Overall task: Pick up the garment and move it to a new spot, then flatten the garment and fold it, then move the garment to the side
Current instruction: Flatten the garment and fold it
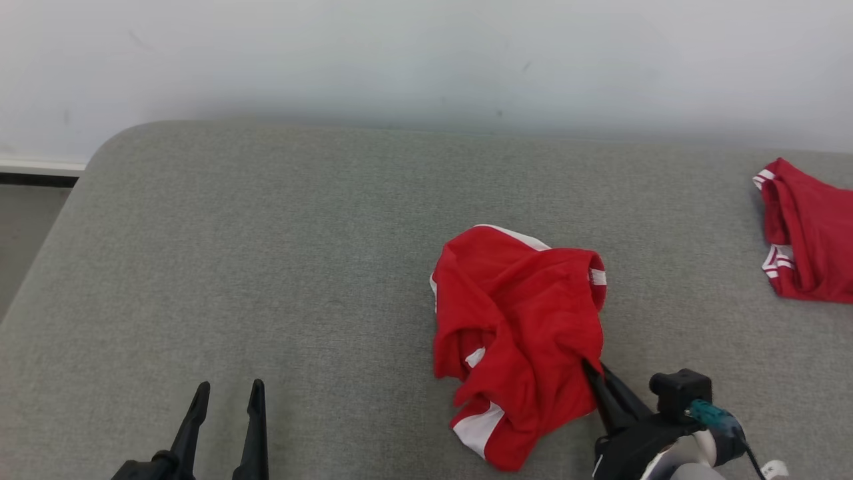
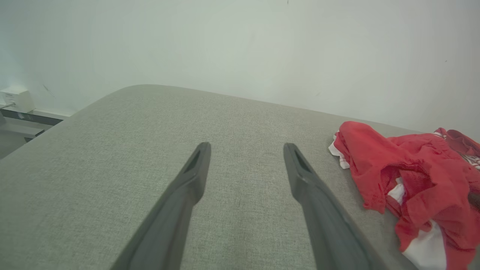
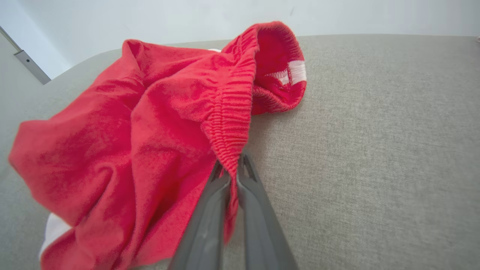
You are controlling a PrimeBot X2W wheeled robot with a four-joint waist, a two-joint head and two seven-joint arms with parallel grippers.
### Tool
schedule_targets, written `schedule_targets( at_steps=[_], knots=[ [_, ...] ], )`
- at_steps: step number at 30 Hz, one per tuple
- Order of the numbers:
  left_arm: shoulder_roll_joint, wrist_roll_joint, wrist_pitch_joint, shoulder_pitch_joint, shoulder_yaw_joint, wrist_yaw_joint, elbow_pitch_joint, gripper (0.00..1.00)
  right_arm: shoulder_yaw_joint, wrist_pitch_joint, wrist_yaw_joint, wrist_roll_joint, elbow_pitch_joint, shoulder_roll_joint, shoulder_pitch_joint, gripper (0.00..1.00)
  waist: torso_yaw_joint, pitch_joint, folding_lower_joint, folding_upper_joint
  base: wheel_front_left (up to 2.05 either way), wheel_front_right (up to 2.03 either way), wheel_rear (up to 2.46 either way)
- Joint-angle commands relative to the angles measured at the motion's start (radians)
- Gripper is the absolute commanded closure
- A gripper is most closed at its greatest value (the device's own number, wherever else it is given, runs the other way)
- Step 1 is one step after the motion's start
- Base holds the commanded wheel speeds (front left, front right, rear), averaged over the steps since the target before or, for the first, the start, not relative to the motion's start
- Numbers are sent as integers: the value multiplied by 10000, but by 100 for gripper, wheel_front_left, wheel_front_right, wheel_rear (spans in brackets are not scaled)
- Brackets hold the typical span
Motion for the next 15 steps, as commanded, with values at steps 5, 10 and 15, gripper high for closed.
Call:
schedule_targets(
  at_steps=[5,10,15],
  knots=[
    [-6,-167,-1,-28,-103,52,69,0,-604,-3,-26,-225,-1439,-393,777,100,-699,-130,-1,0,0,0,0],
    [-6,-210,-1,-98,-305,33,166,0,-1427,-4,-26,-574,-2849,-806,2047,100,-1139,-162,-1,0,0,0,0],
    [-2,-252,-1,-155,-412,87,184,0,-2414,158,-26,-577,-4006,-1004,3497,100,-1375,-112,-1,0,0,0,0]
  ],
)
